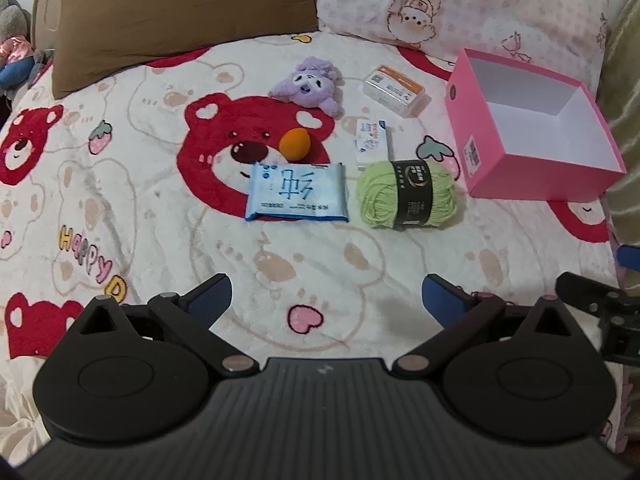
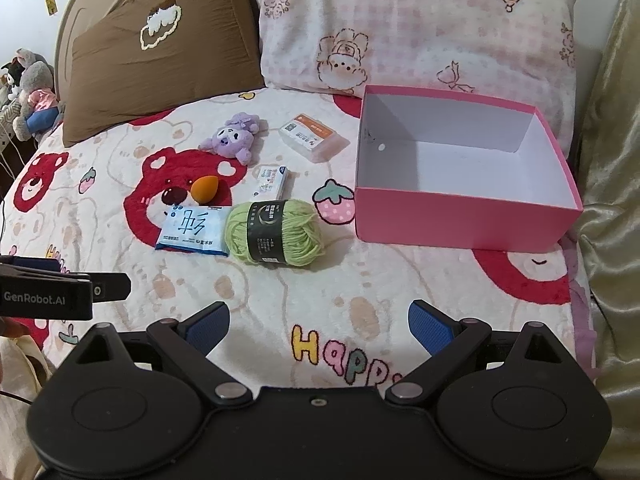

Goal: Organize objects
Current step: 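Move the left tool toward the green yarn skein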

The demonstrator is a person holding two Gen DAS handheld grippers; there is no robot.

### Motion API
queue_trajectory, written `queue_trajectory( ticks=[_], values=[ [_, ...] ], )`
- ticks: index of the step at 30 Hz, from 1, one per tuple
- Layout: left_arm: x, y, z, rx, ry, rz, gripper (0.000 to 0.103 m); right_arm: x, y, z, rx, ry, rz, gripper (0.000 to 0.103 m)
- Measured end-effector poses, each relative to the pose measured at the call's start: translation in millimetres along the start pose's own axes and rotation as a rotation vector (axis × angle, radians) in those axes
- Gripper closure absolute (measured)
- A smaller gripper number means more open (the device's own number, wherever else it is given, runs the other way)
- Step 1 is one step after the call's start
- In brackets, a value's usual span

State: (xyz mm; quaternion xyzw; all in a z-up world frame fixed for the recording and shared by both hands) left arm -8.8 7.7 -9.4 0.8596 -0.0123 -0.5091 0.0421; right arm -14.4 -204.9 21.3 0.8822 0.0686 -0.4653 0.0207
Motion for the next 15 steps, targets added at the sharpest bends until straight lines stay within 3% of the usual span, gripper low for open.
queue_trajectory(
  ticks=[7, 12, 15],
  values=[
    [-3, -5, -12, -0.051, 0.066, 0.007, 0.002, -4, -1, -14, -0.165, 0.065, -0.030, 0.005],
    [4, -3, -20, -0.065, 0.055, 0.062, 0.002, 3, 10, -21, -0.130, 0.050, -0.095, 0.005],
    [8, 5, -28, 0.014, 0.057, 0.069, 0.002, 2, 7, -23, -0.145, 0.057, -0.118, 0.005]
  ],
)
Point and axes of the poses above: each gripper's, at about its wrist camera, not at the fingertips, and x roughly the way its jaws point, y to its right, z to its underside, the point moved 3 cm from there along x, roughly the way its jaws point, and after that the axes turned 3 degrees about -x, right-handed, at the moved point
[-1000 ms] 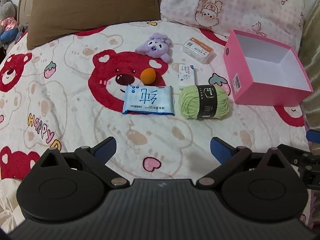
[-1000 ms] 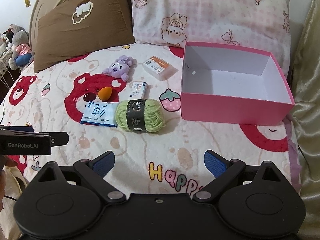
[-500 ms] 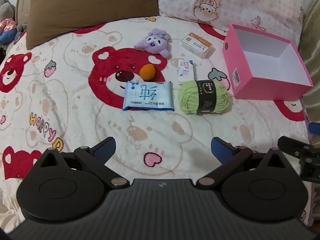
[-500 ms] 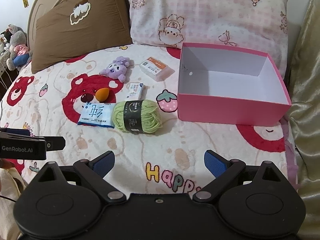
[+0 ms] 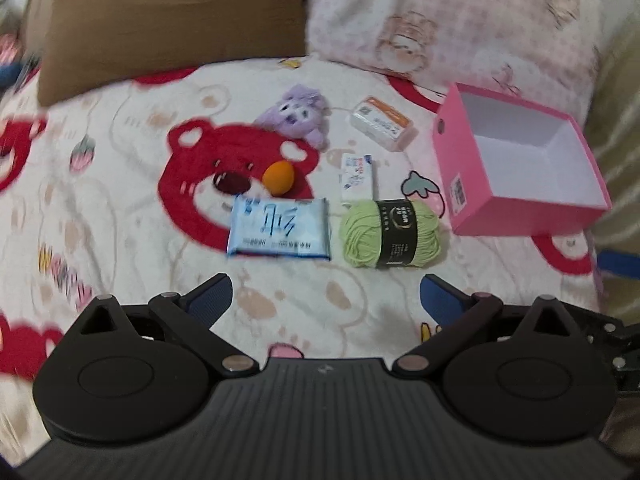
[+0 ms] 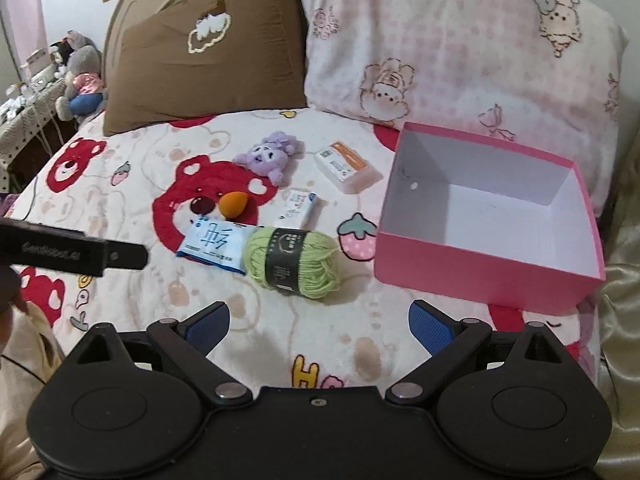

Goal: Organize objects
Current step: 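Move the left tool toward the green yarn skein, then close the left gripper around the green yarn skein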

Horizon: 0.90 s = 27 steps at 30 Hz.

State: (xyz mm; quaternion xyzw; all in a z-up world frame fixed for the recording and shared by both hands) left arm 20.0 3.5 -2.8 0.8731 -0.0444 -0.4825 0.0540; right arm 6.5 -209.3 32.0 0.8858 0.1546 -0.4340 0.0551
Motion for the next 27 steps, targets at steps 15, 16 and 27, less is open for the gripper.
queue_trajectory(
  ticks=[15, 16, 27],
  values=[
    [33, 14, -27, 0.033, -0.020, 0.087, 0.003, 41, -26, -3, -0.140, 0.067, -0.058, 0.006],
    [36, 14, -27, 0.032, -0.016, 0.092, 0.003, 43, -24, -3, -0.127, 0.073, -0.070, 0.006],
    [68, 9, -26, 0.010, -0.027, 0.121, 0.003, 76, -30, 9, -0.115, 0.085, -0.151, 0.009]
  ],
)
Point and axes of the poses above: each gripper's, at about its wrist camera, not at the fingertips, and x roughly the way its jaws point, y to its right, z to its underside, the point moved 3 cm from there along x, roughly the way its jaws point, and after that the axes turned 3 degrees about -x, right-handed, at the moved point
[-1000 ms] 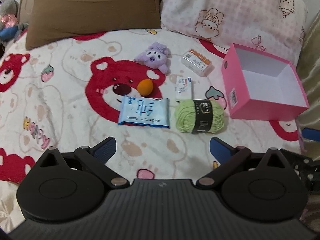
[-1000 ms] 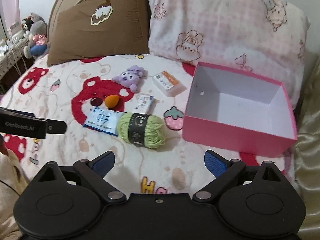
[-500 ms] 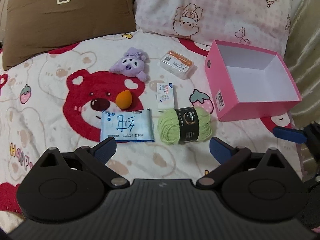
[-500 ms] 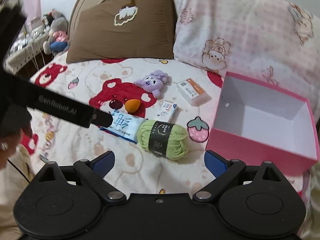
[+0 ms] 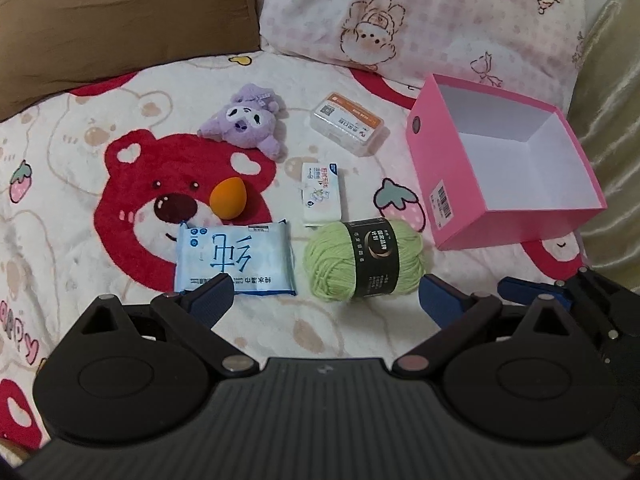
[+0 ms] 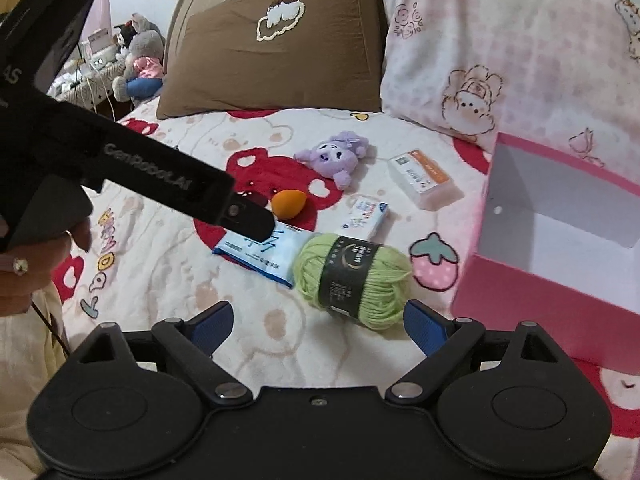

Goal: Organize objects
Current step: 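Close the left gripper around the green yarn skein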

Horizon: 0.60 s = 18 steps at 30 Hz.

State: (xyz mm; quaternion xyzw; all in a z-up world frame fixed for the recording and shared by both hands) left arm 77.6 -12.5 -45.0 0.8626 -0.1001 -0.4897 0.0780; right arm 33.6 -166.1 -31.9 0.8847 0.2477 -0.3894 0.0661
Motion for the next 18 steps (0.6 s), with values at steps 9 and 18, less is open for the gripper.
queue_trajectory(
  ticks=[9, 18],
  values=[
    [28, -6, 2, -0.034, -0.021, 0.040, 0.004, 26, 2, 2, -0.052, 0.013, 0.056, 0.009],
    [68, -14, 5, -0.064, -0.065, 0.087, 0.009, 51, 22, 8, 0.017, 0.020, 0.040, 0.011]
  ],
)
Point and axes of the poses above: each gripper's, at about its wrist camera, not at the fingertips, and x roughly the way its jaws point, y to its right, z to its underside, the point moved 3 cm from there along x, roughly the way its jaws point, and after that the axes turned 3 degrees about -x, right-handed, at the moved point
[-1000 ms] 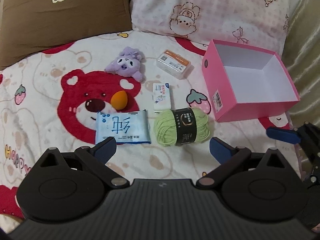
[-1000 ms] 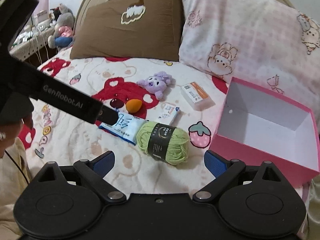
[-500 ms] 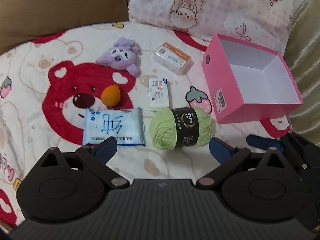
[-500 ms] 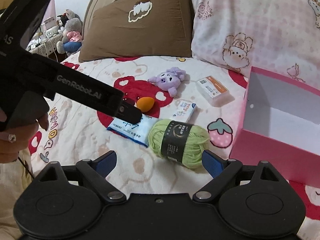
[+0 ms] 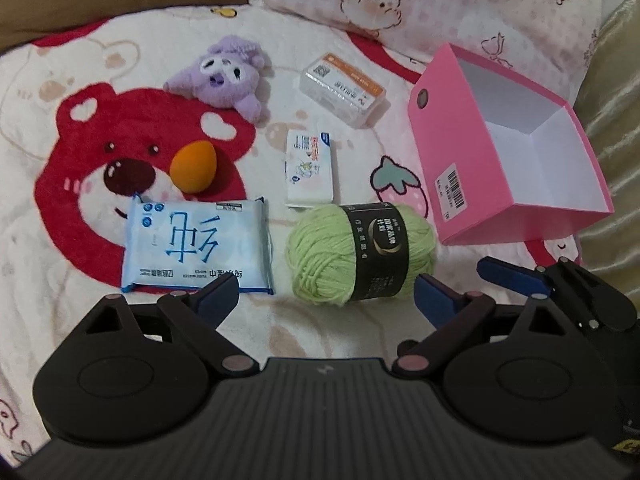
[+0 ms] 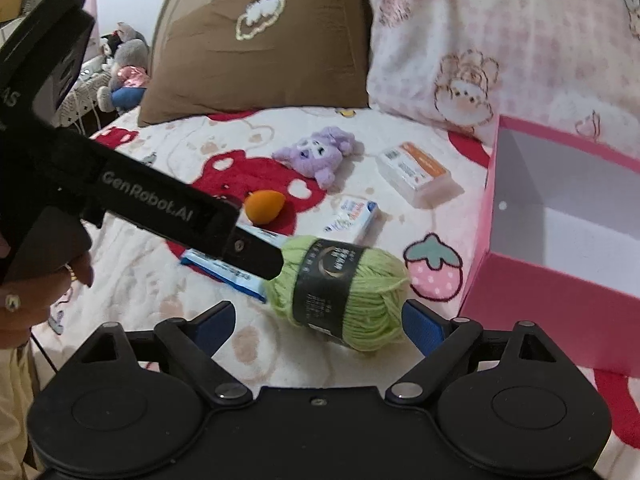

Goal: Organize objects
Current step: 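Close the left gripper around the green yarn skein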

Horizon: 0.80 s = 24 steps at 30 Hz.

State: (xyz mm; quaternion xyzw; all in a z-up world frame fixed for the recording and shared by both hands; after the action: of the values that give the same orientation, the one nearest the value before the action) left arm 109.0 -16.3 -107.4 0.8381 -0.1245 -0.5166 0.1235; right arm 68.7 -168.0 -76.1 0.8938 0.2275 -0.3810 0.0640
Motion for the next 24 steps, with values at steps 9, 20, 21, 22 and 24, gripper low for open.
queue_trajectory(
  ticks=[9, 20, 21, 22, 24],
  values=[
    [19, -8, 3, 0.013, 0.035, -0.014, 0.020, 23, 8, 8, -0.021, -0.024, 0.025, 0.016],
    [32, -14, 7, 0.005, 0.112, 0.080, 0.045, 44, 11, 13, -0.016, -0.005, 0.041, 0.024],
    [32, -15, 8, 0.004, 0.124, 0.091, 0.047, 45, 11, 13, -0.020, 0.000, 0.045, 0.024],
    [32, -15, 8, 0.003, 0.135, 0.099, 0.049, 47, 11, 14, -0.026, 0.002, 0.050, 0.024],
    [33, -16, 9, 0.005, 0.152, 0.114, 0.051, 49, 9, 13, -0.046, 0.001, 0.057, 0.024]
  ],
)
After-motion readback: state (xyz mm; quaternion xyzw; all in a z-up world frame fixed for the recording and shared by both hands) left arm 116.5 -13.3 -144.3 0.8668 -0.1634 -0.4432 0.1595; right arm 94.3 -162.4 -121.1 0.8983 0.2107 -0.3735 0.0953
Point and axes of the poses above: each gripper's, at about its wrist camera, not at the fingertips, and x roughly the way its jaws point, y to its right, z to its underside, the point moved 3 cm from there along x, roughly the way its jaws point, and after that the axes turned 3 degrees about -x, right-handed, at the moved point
